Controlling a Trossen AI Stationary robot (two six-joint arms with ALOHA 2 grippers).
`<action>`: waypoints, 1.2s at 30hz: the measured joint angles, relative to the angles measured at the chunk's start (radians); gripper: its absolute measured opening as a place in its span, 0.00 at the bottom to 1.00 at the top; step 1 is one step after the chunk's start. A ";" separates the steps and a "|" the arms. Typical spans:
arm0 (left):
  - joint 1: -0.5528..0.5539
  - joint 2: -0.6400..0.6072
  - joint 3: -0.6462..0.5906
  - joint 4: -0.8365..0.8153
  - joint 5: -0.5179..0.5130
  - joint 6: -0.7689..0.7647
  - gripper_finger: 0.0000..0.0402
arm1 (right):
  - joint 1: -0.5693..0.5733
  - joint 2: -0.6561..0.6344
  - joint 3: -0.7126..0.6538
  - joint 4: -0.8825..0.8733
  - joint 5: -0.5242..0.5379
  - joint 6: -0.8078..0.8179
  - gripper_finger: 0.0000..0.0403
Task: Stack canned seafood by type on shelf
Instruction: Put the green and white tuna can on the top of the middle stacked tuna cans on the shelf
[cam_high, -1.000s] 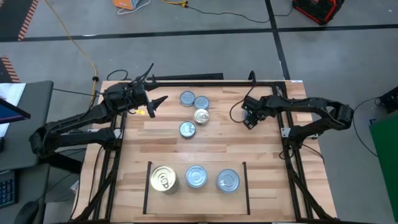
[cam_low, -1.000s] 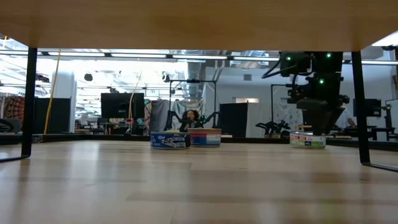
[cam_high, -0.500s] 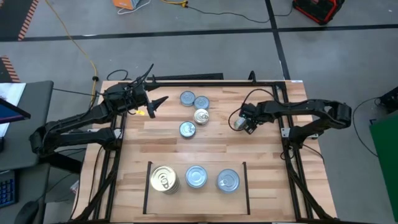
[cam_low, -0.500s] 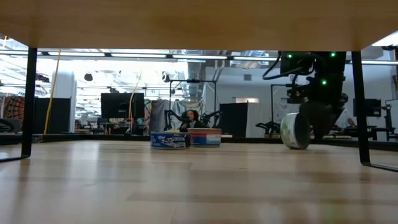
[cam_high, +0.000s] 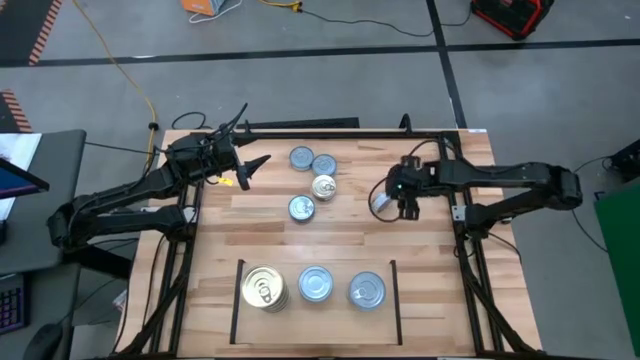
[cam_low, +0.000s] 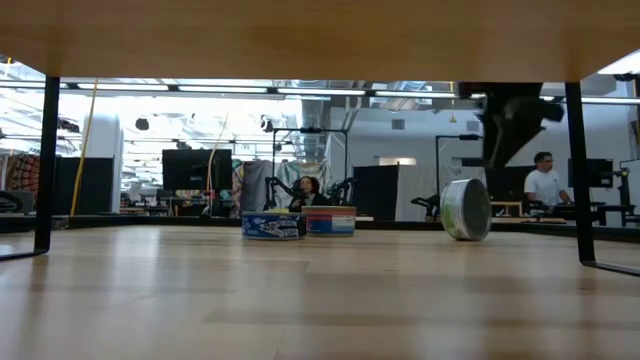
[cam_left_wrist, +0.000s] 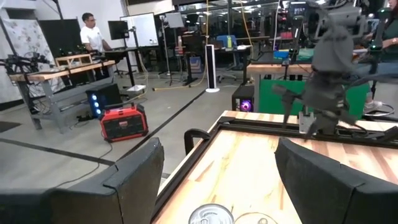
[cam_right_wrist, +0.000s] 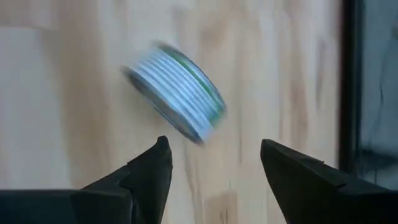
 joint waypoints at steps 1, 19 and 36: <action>0.000 0.000 0.000 0.000 0.000 0.000 0.73 | 0.009 0.001 0.011 0.011 -0.028 -0.043 0.70; 0.000 0.000 0.000 -0.024 -0.019 0.069 0.73 | 0.091 0.384 0.285 -0.056 -0.223 -0.299 0.67; 0.001 0.000 0.000 -0.063 -0.091 0.134 0.73 | 0.076 0.380 0.316 -0.204 -0.175 -0.354 0.67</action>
